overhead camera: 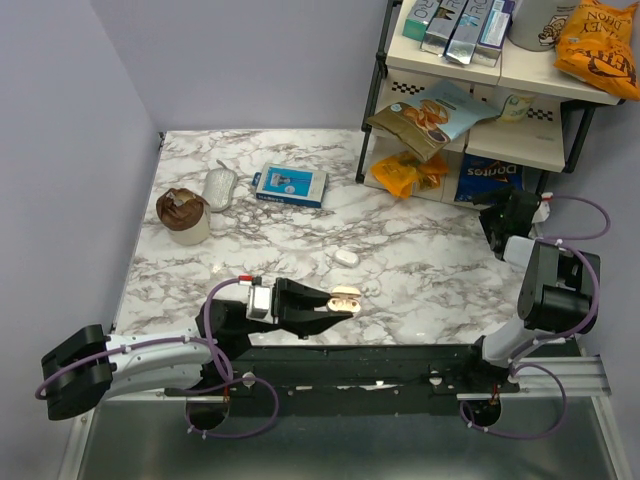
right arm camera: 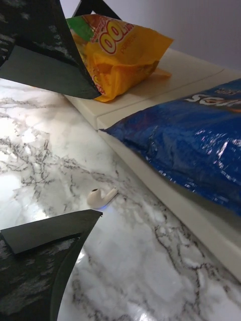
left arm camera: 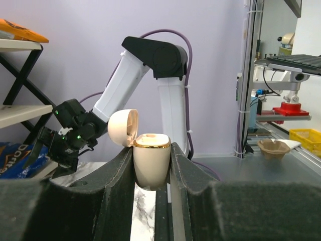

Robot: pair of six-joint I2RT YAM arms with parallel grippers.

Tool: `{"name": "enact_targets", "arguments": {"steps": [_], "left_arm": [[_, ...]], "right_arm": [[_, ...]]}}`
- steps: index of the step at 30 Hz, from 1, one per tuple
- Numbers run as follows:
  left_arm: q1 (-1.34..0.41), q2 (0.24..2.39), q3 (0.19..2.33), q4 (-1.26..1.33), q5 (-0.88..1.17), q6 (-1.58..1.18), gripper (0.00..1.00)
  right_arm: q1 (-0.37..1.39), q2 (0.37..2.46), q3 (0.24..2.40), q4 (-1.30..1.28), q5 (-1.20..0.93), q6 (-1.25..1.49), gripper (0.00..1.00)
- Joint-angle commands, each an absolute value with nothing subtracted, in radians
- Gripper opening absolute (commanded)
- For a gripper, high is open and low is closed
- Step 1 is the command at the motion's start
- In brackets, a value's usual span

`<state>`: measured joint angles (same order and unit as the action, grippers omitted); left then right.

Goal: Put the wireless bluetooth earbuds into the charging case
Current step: Move the earbud to the center of the board.

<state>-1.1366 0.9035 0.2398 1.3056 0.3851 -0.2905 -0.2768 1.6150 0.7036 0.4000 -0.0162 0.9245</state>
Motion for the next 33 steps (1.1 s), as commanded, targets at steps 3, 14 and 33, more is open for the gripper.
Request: {"name": "enact_targets", "arguments": {"steps": [3, 14, 33], "left_arm": [[-1.143, 0.908, 0.267, 1.338, 0.370, -0.230, 0.00], [-1.143, 0.936, 0.285, 1.342, 0.382, -0.224, 0.00], [-1.143, 0.934, 0.282, 1.353, 0.394, -0.252, 0.00]], "right_arm": [[-0.282, 1.681, 0.794, 0.359, -0.064, 0.927, 1.00], [-0.281, 1.744, 0.805, 0.302, -0.133, 0.927, 1.00], [-0.203, 1.790, 0.867, 0.224, -0.184, 0.813, 1.00]]}}
